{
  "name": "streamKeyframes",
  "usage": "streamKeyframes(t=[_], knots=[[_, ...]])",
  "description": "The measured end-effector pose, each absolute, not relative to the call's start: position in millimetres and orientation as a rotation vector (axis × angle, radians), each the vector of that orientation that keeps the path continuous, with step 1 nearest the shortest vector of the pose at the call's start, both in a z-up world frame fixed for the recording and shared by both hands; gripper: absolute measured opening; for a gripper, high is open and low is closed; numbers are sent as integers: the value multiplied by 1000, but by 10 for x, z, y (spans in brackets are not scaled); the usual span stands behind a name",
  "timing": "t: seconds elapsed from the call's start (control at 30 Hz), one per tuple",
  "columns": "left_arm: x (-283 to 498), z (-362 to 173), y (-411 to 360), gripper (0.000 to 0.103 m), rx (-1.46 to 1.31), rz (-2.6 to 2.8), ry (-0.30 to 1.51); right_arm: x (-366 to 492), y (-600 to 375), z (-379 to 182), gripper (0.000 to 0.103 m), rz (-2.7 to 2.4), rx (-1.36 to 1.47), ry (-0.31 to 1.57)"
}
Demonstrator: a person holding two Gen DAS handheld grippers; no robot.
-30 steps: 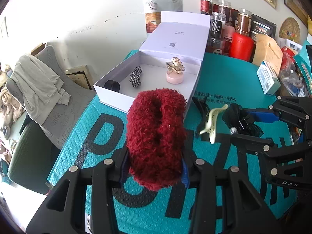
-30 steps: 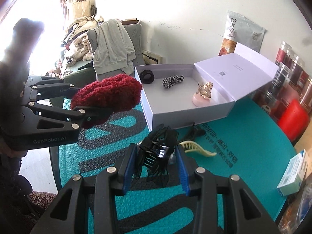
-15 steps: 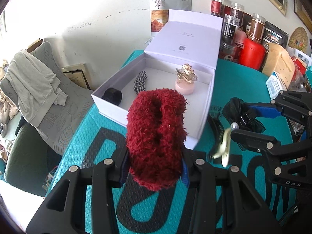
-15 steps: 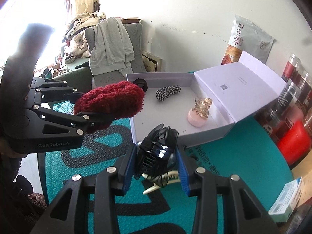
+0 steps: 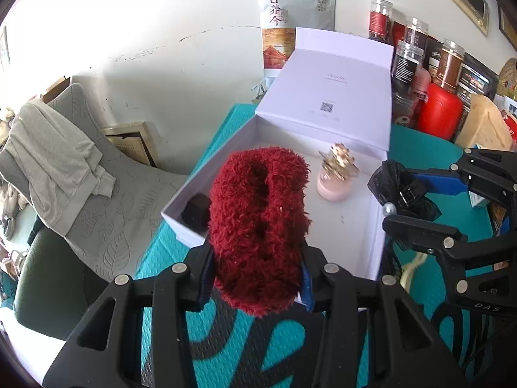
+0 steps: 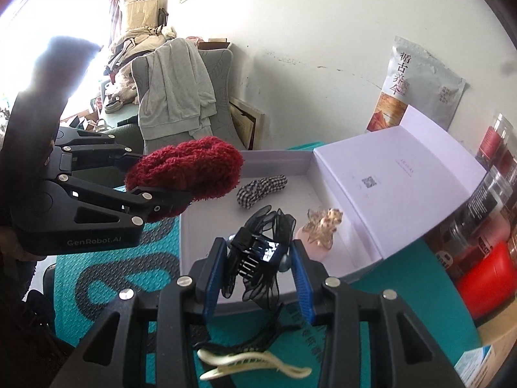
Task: Organize objects
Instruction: 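Carry the red scrunchie and black claw clip with both grippers into the box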
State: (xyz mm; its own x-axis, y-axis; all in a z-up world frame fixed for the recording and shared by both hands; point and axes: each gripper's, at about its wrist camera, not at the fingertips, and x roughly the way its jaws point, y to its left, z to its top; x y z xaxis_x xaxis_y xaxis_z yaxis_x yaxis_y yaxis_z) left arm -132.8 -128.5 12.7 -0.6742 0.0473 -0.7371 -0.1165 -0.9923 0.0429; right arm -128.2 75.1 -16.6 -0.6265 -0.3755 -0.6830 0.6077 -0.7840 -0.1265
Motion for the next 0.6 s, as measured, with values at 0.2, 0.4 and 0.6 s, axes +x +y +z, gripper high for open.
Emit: streamKeyframes(t=[0.2, 0.4, 0.6], knots=[[-1685, 127, -1334, 40, -1211, 2793, 160, -1549, 716, -145, 40, -2379, 868, 474], [-2043, 14, -1365, 40, -1225, 2779, 192, -1829, 673, -199, 40, -2385, 869, 463], [-2356, -177, -1320, 40, -1245, 2747, 221, -2077, 618, -348, 40, -2378, 884, 483]])
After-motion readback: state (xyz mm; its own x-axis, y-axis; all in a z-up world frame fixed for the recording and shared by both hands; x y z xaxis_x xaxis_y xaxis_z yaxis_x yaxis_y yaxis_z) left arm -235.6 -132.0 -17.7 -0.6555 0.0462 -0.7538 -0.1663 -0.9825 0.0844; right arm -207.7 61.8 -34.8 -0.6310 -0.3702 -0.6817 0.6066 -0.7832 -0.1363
